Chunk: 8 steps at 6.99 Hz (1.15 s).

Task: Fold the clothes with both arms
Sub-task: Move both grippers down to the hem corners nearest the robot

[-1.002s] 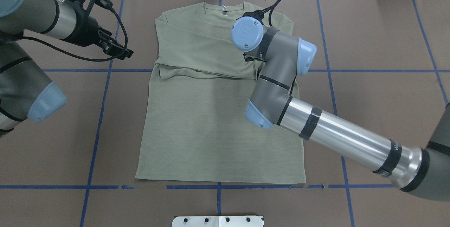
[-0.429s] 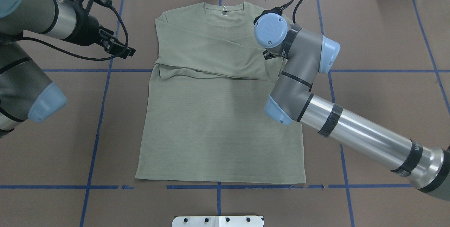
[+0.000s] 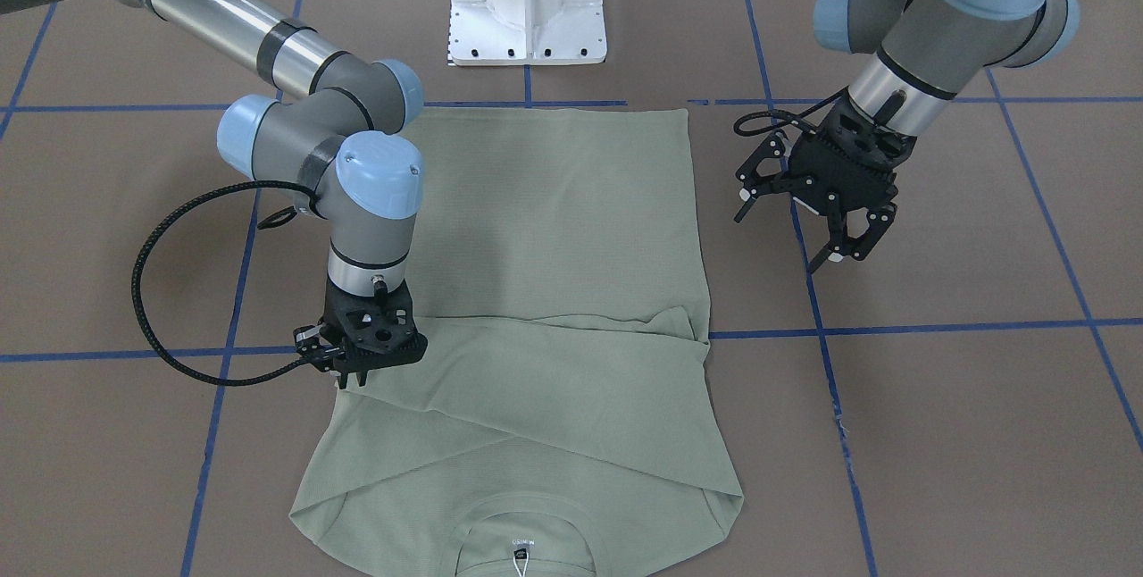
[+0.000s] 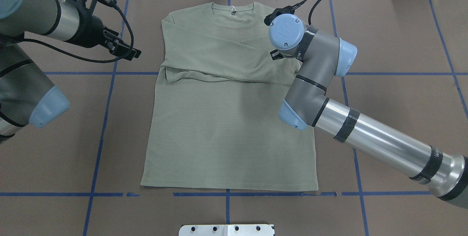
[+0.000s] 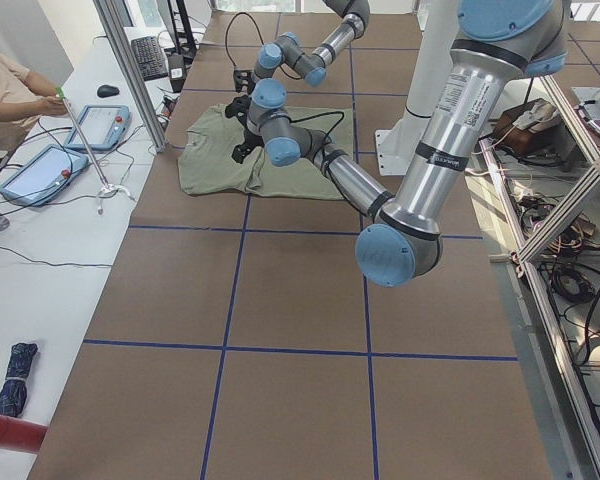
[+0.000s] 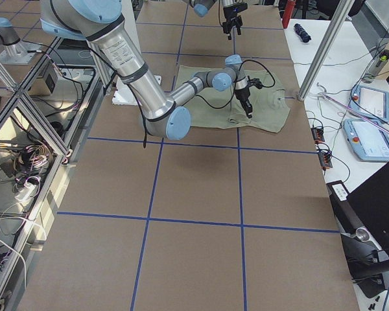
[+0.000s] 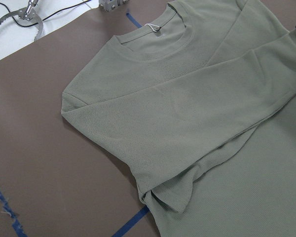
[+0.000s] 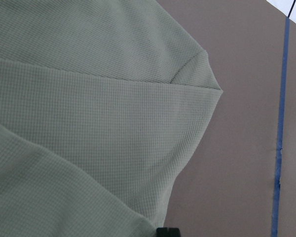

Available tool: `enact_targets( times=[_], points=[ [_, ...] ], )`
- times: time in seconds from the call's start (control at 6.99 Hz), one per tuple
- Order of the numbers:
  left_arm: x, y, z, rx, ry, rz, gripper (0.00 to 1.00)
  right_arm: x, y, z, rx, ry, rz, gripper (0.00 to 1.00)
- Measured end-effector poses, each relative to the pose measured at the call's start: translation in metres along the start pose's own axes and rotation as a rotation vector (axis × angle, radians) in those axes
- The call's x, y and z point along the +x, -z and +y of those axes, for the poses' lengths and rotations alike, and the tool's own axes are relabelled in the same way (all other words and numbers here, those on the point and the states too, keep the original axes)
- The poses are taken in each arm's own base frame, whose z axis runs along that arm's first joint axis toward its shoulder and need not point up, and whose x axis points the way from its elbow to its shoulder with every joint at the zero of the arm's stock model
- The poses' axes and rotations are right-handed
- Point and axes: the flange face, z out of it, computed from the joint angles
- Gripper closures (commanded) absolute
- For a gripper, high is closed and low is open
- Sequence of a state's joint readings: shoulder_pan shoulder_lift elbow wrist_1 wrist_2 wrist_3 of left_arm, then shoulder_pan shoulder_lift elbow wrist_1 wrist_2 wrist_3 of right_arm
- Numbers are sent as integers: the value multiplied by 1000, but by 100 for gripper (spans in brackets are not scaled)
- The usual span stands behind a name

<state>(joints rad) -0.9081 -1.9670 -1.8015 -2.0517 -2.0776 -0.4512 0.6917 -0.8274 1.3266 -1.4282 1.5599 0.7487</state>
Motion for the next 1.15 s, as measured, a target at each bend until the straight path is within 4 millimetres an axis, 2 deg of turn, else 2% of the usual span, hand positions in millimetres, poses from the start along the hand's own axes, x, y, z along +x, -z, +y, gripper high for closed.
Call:
enact_targets(
  times=[0.14, 0.29, 0.43, 0.57, 0.72, 0.86, 1.0, 1.15],
  points=[
    [4, 2, -2, 6, 52, 2, 0, 7, 9, -3, -4, -37, -90, 0],
    [12, 5, 1, 9, 129, 11, 0, 18, 27, 5, -11, -84, -166, 0],
    [29, 4, 11, 11, 216, 18, 0, 31, 47, 32, -26, -158, -234, 0],
    [55, 2, 32, 16, 295, 17, 0, 44, 70, 77, -59, -240, -301, 0],
    [83, 3, 59, 14, 368, 24, 0, 55, 97, 133, -92, -320, -347, 0],
    [111, 2, 86, 4, 443, 29, 10, 59, 123, 188, -111, -393, -373, 0],
    [139, -5, 113, -5, 522, 22, 30, 53, 142, 238, -102, -469, -394, 1],
    [165, -16, 140, -21, 619, 12, 36, 40, 152, 281, -76, -546, -419, 2]
  ],
)
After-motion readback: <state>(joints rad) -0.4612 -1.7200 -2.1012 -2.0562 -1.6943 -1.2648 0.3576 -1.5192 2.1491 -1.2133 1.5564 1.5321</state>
